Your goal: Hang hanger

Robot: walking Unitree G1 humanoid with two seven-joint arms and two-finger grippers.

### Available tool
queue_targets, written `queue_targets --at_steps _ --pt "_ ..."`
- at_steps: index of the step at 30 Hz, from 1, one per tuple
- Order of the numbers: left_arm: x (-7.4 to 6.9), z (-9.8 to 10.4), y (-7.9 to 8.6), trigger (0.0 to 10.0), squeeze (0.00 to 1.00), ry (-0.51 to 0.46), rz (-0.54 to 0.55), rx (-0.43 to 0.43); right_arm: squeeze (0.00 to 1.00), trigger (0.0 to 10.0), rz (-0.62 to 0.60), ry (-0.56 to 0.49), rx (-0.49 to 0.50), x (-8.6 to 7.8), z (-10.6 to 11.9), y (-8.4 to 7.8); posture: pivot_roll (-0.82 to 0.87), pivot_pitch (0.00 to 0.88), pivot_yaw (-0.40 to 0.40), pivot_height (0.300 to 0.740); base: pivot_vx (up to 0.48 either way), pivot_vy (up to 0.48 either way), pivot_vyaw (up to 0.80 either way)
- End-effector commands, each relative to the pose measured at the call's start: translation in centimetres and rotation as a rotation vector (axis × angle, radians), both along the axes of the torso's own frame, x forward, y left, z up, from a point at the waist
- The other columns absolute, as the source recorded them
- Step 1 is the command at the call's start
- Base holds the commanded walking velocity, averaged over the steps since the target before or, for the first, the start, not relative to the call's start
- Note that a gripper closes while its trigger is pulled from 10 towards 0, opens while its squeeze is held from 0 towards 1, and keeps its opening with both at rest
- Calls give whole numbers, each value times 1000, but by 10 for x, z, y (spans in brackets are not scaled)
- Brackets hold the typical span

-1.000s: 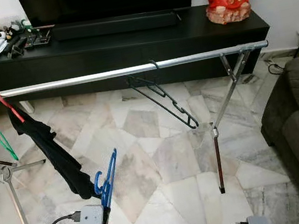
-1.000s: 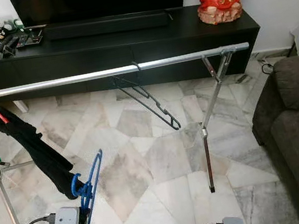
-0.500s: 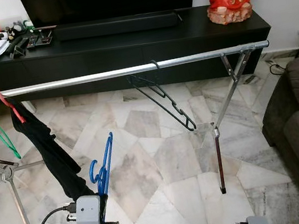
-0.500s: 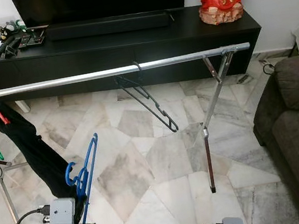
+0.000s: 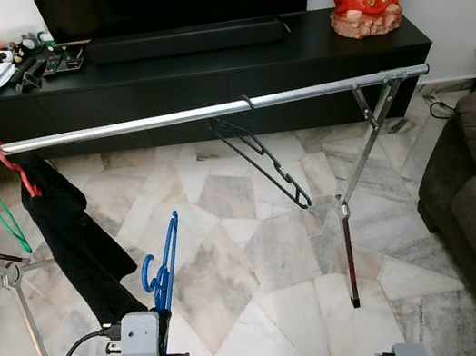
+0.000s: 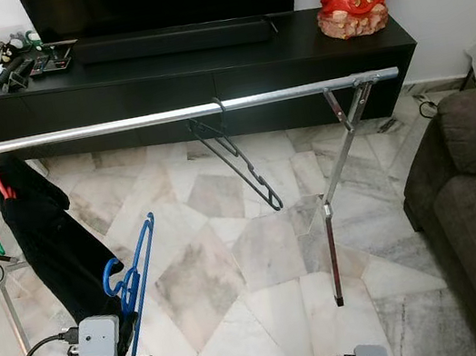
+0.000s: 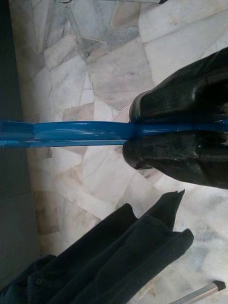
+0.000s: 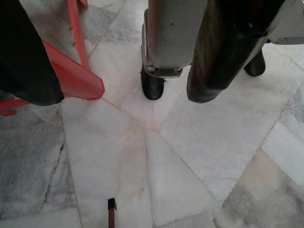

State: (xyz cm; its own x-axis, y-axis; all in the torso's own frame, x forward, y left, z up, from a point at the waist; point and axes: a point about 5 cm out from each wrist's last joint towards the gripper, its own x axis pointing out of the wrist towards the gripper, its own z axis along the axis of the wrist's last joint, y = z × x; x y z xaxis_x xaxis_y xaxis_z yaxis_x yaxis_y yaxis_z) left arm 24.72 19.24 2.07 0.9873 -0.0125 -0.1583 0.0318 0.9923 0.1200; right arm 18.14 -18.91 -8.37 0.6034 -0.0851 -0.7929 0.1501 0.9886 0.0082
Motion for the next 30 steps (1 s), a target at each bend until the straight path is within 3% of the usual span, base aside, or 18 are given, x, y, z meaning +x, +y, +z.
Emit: queue_targets --at_steps 1,30 --pt "-2 0 1 10000 0 2 12 -8 0 10000 5 19 -7 -4 -2 -1 -58 170 1 740 0 0 0" --pt "1 3 10 10000 0 10 100 -57 0 10000 31 24 -9 -3 -2 -1 -54 174 -1 740 0 0 0"
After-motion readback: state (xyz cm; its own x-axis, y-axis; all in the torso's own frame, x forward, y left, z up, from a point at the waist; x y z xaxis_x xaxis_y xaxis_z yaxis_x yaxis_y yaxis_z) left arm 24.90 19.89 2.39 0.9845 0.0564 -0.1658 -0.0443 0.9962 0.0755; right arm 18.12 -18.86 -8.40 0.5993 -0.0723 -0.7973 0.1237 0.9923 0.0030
